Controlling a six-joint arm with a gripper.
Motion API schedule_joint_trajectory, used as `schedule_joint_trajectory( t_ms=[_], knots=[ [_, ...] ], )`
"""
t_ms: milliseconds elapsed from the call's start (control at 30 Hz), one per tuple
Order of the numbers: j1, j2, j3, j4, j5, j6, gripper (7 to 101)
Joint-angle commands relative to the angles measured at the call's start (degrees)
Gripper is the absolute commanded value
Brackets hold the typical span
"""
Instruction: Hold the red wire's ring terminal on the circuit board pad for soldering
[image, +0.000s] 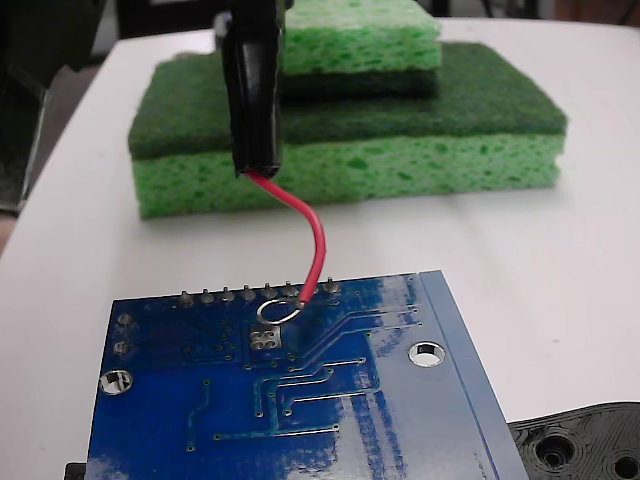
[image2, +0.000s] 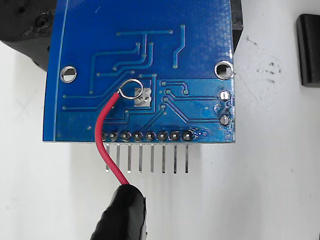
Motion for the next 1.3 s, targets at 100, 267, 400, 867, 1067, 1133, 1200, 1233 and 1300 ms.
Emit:
schedule_joint_trajectory(
  t_ms=[100, 267, 400, 867, 1067, 1133, 1200, 1233, 1300],
  knots=[
    [0.26, 0.09, -0.09, -0.18, -0.62, 0.0, 100.3],
    [0.35, -0.35, -0.09, -0.53, -0.7, 0.18, 100.3],
    [0.35, -0.53, -0.09, -0.62, -0.88, 0.18, 100.3],
    [0.35, -0.53, -0.26, -0.35, -0.97, 0.26, 100.3],
    [0.35, -0.62, -0.18, -0.53, -1.05, 0.26, 100.3],
    [0.35, -0.7, -0.18, -0.53, -1.05, 0.26, 100.3],
    [0.35, -0.7, -0.18, -0.53, -1.05, 0.26, 100.3],
    [0.35, -0.7, -0.18, -0.53, -1.05, 0.26, 100.3],
    [0.35, -0.7, -0.18, -0.44, -1.05, 0.26, 100.3]
  ],
)
